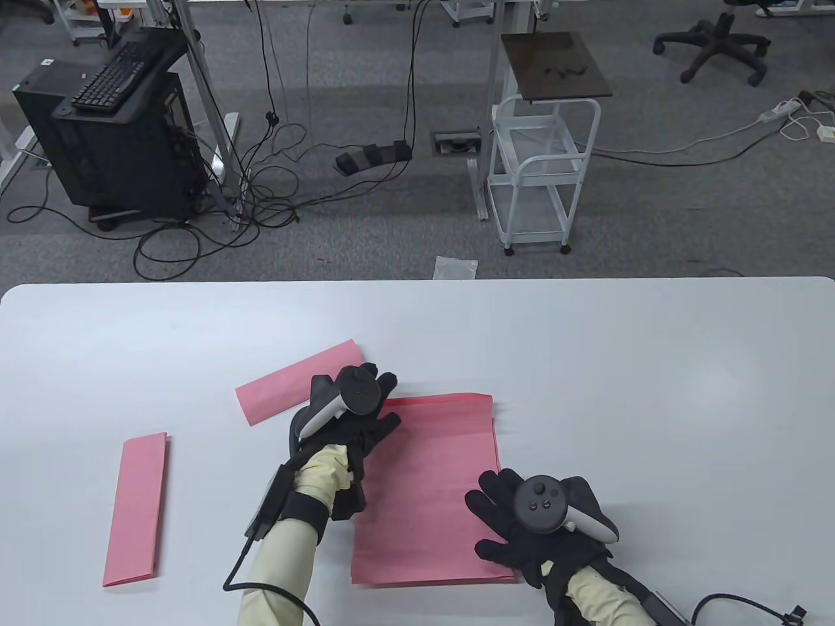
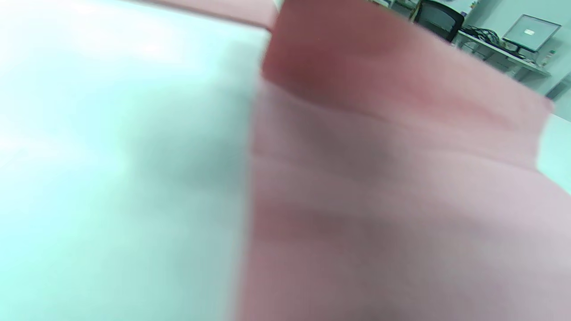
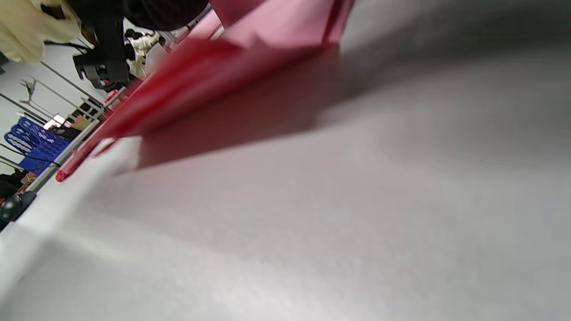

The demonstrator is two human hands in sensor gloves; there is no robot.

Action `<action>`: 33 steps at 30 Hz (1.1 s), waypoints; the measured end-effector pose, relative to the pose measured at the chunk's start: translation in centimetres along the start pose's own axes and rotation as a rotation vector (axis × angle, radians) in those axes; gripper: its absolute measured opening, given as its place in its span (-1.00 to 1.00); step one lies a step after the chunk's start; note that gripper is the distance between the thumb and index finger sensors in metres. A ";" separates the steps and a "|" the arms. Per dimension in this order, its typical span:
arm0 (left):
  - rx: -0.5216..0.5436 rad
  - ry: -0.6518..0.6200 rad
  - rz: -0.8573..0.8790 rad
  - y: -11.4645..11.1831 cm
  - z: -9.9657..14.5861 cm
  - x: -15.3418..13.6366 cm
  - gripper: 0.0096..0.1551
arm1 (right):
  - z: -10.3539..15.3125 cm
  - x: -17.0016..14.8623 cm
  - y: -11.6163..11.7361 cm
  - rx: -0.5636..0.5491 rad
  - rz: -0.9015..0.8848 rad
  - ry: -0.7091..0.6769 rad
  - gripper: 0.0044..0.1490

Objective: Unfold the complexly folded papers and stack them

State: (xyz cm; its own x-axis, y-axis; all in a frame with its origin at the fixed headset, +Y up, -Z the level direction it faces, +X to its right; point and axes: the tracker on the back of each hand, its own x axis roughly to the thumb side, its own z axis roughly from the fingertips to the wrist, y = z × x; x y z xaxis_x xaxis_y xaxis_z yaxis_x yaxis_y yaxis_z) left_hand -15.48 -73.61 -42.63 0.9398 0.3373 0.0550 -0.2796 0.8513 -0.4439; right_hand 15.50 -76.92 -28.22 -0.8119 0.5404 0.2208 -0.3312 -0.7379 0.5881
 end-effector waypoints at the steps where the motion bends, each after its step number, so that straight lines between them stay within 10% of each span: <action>1: 0.011 0.016 -0.003 0.5 0.4 -0.6 -0.18 | 0.3 0.2 -0.3 -0.013 -0.001 -0.005 -0.12; 15: 0.010 0.328 0.001 2.2 0.4 -11.5 -0.08 | 3.2 0.6 -0.8 -0.153 0.017 0.037 -0.12; 25: -0.158 0.456 -0.023 1.5 -1.7 -14.0 -0.02 | 3.3 0.3 -1.3 -0.167 -0.036 0.035 -0.12; 33: -0.042 0.480 0.002 1.9 -2.0 -14.4 -0.16 | 3.3 0.3 -1.2 -0.155 -0.045 0.034 -0.13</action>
State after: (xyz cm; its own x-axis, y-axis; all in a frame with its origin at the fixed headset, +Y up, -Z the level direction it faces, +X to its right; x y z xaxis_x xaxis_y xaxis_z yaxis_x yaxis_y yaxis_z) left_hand -29.17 -77.65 -46.07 0.9265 0.1066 -0.3609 -0.2824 0.8308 -0.4796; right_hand 17.26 -74.55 -26.32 -0.8095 0.5622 0.1691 -0.4356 -0.7683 0.4691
